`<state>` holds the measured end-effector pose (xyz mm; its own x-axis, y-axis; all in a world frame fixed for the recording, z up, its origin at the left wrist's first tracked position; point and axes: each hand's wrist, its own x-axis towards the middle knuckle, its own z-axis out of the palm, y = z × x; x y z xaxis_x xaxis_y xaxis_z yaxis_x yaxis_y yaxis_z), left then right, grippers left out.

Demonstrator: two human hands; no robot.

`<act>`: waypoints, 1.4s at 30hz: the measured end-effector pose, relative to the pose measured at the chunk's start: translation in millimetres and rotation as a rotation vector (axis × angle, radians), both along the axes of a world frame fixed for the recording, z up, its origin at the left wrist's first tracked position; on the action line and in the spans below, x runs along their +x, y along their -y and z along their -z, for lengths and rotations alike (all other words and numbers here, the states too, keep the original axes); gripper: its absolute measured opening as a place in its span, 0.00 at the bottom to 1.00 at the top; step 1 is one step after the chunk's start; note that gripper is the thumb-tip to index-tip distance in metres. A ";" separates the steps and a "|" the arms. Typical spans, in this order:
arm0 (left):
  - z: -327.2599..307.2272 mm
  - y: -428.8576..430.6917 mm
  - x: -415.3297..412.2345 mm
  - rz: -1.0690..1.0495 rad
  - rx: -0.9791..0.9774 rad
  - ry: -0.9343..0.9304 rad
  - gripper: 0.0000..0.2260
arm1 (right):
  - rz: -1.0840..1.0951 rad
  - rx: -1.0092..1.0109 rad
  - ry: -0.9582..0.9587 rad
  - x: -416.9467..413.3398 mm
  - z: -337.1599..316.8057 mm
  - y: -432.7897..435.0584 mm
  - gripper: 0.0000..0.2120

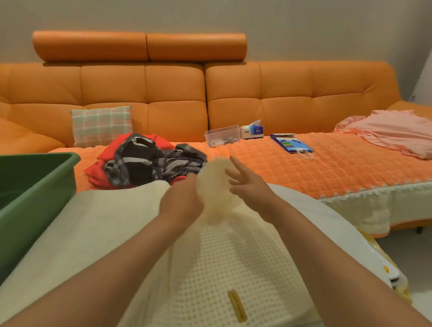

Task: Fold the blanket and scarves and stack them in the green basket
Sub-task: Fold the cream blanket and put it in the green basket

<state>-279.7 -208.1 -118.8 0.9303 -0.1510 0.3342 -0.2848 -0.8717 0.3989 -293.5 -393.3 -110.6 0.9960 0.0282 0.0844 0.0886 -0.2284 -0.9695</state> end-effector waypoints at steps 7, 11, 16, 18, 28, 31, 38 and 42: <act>15.6 -42.3 41.9 -0.060 0.246 -0.130 0.34 | 0.234 -0.642 -0.060 37.4 32.3 5.5 0.27; 19.6 -35.2 60.4 0.054 0.498 -0.189 0.21 | 0.123 -1.082 -0.198 48.7 52.6 15.7 0.23; 31.1 -31.2 76.7 0.096 0.733 -0.286 0.22 | 0.142 -1.095 -0.305 57.3 64.6 32.9 0.27; 34.9 -31.0 76.7 0.115 0.664 -0.269 0.21 | 0.179 -1.120 -0.316 57.7 65.7 39.6 0.27; 32.8 -41.2 22.2 0.322 0.370 -0.071 0.17 | 0.183 -1.373 0.077 28.6 55.2 -17.4 0.23; 26.7 -49.4 3.0 0.359 0.297 -0.096 0.14 | -0.021 -1.063 0.081 2.3 47.0 -60.7 0.19; 14.9 -76.0 -38.9 0.429 0.308 -0.218 0.16 | -0.200 -1.184 -0.007 -55.4 60.0 -75.0 0.28; 10.0 -88.2 -64.5 0.499 0.290 -0.239 0.13 | -0.134 -1.233 -0.020 -78.9 51.9 -79.1 0.29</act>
